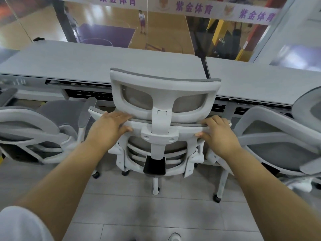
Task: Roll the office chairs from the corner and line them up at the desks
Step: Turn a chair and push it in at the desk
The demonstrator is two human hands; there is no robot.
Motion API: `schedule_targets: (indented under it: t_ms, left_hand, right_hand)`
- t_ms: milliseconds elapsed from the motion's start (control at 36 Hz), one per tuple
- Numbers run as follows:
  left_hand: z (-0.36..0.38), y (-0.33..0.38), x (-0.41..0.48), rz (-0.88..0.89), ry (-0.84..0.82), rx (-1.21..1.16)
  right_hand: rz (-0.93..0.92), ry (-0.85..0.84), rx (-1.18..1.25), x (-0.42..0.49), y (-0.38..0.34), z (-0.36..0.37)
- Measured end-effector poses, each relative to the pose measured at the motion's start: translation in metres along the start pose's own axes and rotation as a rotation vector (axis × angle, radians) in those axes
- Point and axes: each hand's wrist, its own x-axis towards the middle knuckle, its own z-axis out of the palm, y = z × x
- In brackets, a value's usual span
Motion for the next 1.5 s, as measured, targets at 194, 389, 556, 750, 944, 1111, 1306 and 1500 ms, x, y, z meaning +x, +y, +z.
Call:
schedule_targets:
  t_ms: [194,389,556,750,944,1111,1306,1500]
  left_hand:
    - [-0.001,0.012,-0.006,-0.059,0.022,0.009]
    - [0.001,0.005,-0.013,-0.057,-0.002,0.002]
    - [-0.002,0.005,-0.021,-0.057,0.005,0.002]
    - [-0.006,0.011,-0.025,-0.081,-0.002,-0.011]
    - [-0.015,0.011,-0.026,-0.084,-0.086,0.077]
    - [-0.029,0.017,-0.038,-0.079,-0.036,0.073]
    - [-0.023,0.03,-0.06,-0.089,-0.145,0.146]
    - [0.0,0.064,-0.076,-0.082,-0.397,0.208]
  right_hand:
    - [-0.012,0.032,0.023,0.0,0.005,0.001]
    - [-0.016,0.03,0.014,-0.007,0.001,0.0]
    - [-0.015,0.011,0.012,-0.013,-0.002,-0.001]
    - [0.003,-0.031,0.007,-0.014,-0.008,-0.006]
    - [0.016,-0.12,-0.077,-0.018,-0.018,-0.017]
    - [0.051,-0.17,-0.118,-0.032,-0.029,-0.036]
    - [0.146,-0.276,-0.149,-0.062,-0.019,-0.046]
    - [0.127,-0.496,-0.183,-0.093,0.019,-0.055]
